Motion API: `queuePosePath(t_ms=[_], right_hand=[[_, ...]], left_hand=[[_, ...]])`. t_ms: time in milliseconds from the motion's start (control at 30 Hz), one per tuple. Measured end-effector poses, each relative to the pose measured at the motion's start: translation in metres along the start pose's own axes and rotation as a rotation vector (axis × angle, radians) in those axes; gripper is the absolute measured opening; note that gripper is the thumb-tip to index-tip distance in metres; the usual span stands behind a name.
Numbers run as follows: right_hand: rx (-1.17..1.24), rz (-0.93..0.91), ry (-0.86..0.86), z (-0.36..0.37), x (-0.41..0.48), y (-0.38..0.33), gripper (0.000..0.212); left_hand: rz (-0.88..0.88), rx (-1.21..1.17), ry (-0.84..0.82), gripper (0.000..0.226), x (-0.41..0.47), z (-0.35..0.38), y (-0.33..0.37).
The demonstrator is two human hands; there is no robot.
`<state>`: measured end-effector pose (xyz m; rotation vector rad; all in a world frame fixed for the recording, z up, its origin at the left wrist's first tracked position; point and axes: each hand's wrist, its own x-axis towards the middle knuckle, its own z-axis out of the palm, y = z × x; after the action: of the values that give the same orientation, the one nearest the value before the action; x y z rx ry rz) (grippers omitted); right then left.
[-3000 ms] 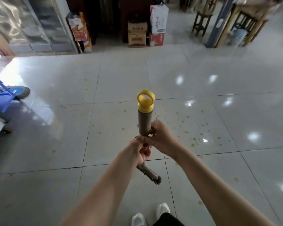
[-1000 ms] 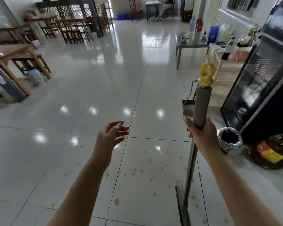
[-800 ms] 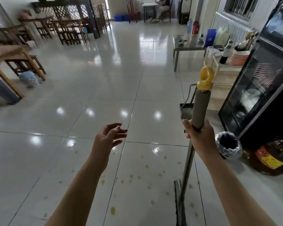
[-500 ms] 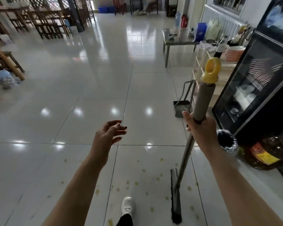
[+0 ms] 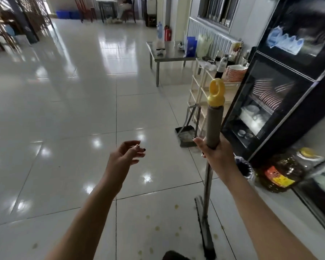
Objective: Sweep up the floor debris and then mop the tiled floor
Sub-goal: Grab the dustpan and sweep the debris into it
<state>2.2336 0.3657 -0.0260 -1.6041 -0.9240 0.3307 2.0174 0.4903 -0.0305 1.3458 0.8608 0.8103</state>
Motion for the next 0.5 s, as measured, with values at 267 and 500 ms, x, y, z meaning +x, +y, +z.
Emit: queuePosePath(t_ms=[267,500], right_hand=[[-0.051,0.022,0.103,0.013,0.093,0.011,0.031],[-0.042,0.073,0.134,0.026,0.211,0.055,0.026]], left_hand=[[0.016,-0.005,-0.063,0.015,0.111,0.014,0.010],[0.020,0.023,-0.068,0.014,0.244,0.051,0.010]])
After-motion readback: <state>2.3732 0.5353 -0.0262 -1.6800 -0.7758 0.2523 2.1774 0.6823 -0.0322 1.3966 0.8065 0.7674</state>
